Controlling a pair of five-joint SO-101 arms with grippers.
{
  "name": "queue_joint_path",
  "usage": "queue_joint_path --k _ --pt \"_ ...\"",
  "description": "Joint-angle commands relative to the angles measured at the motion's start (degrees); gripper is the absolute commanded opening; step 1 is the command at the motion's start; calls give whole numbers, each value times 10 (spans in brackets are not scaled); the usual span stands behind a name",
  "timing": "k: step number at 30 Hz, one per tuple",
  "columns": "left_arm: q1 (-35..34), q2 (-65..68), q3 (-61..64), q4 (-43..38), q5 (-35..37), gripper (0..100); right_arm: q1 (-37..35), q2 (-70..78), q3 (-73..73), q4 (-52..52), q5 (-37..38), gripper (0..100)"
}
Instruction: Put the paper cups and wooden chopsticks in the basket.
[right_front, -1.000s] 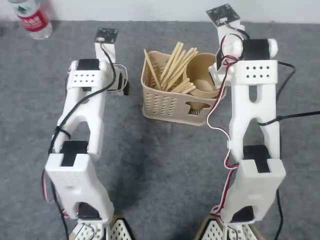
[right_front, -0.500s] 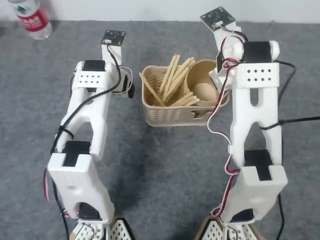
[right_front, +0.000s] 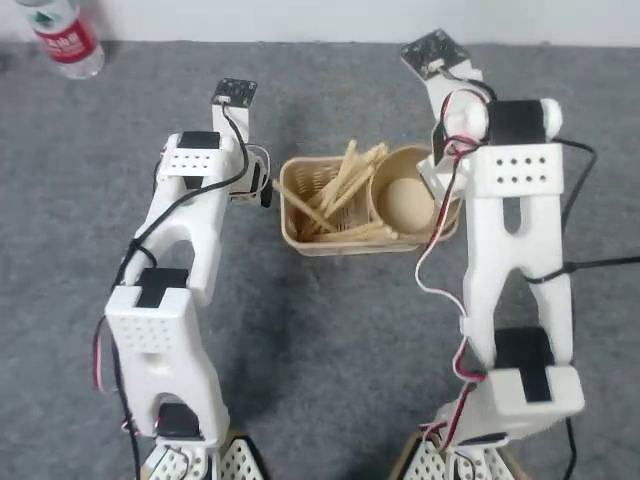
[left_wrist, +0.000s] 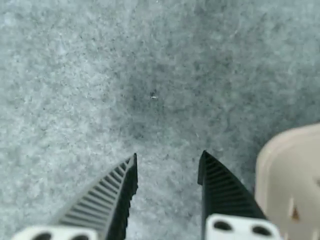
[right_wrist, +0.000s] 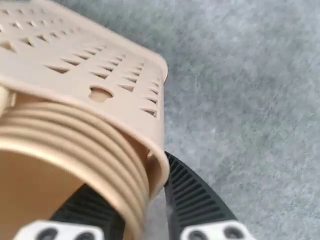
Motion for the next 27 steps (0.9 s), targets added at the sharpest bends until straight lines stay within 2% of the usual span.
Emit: queue_joint_path --k 1,4,10,18,23,27 --pt "-5 -5 -3 -11 73 193 -15 -68 21 28 -27 7" --pt "-6 -5 0 -11 112 192 -15 -104 43 28 -29 7" --pt "-16 -5 7 -12 121 190 -15 -137 93 28 -32 7" --pt "-16 -5 8 -15 121 189 -16 -139 96 28 -100 7" --pt "-16 -5 8 -15 121 188 -30 -104 90 22 -103 8" --pt "-16 -5 9 -14 121 188 -31 -45 21 7 -102 9"
